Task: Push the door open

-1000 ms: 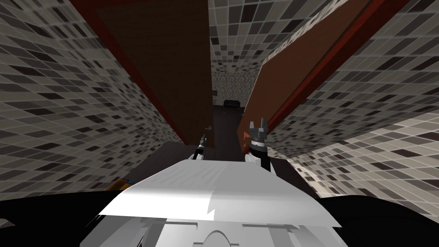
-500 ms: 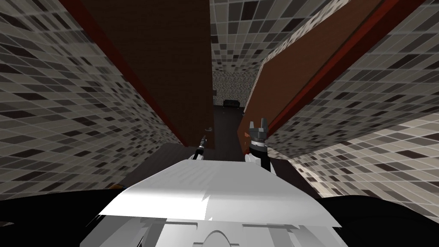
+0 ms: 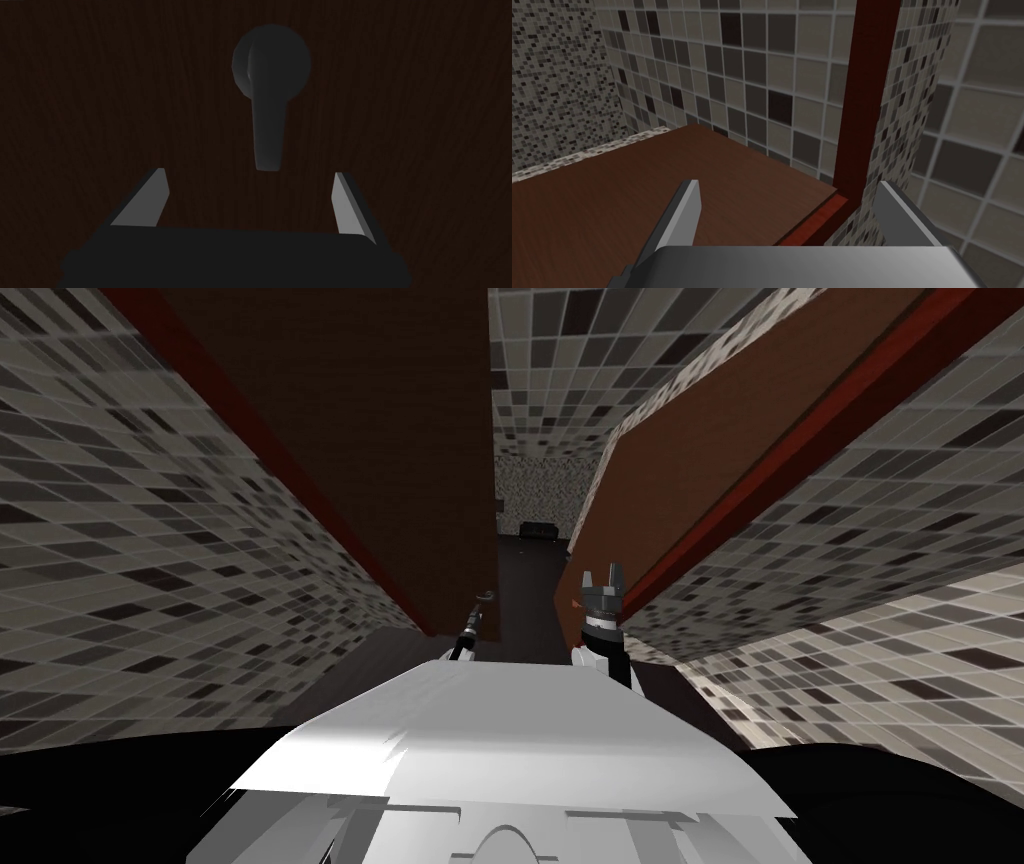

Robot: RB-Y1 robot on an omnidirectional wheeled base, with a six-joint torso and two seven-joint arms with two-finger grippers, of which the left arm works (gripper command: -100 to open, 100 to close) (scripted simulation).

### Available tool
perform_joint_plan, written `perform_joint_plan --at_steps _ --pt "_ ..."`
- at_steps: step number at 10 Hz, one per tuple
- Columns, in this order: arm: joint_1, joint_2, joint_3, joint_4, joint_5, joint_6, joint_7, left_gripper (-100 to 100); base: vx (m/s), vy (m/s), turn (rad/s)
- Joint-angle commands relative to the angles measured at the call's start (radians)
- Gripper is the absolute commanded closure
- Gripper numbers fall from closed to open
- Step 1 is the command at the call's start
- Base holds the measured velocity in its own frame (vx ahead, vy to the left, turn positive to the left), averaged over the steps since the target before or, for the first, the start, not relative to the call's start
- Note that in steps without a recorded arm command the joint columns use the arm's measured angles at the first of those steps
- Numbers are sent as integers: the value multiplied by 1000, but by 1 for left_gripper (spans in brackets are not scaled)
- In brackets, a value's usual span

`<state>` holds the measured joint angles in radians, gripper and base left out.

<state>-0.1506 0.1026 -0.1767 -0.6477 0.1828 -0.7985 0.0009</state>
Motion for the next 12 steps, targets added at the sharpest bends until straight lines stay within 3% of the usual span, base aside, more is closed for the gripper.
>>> perform_joint_plan --at_steps 1,7,8,12 --pt "0 -1 4 1 1 -1 -2 -100 197 -9 -25" --pt "-3 -4 13 10 3 -5 -5 -100 174 -15 -22" --pt "-3 -4 13 10 3 -5 -5 100 -13 0 3" --pt "-3 -4 13 10 3 -5 -5 100 -14 2 -3"
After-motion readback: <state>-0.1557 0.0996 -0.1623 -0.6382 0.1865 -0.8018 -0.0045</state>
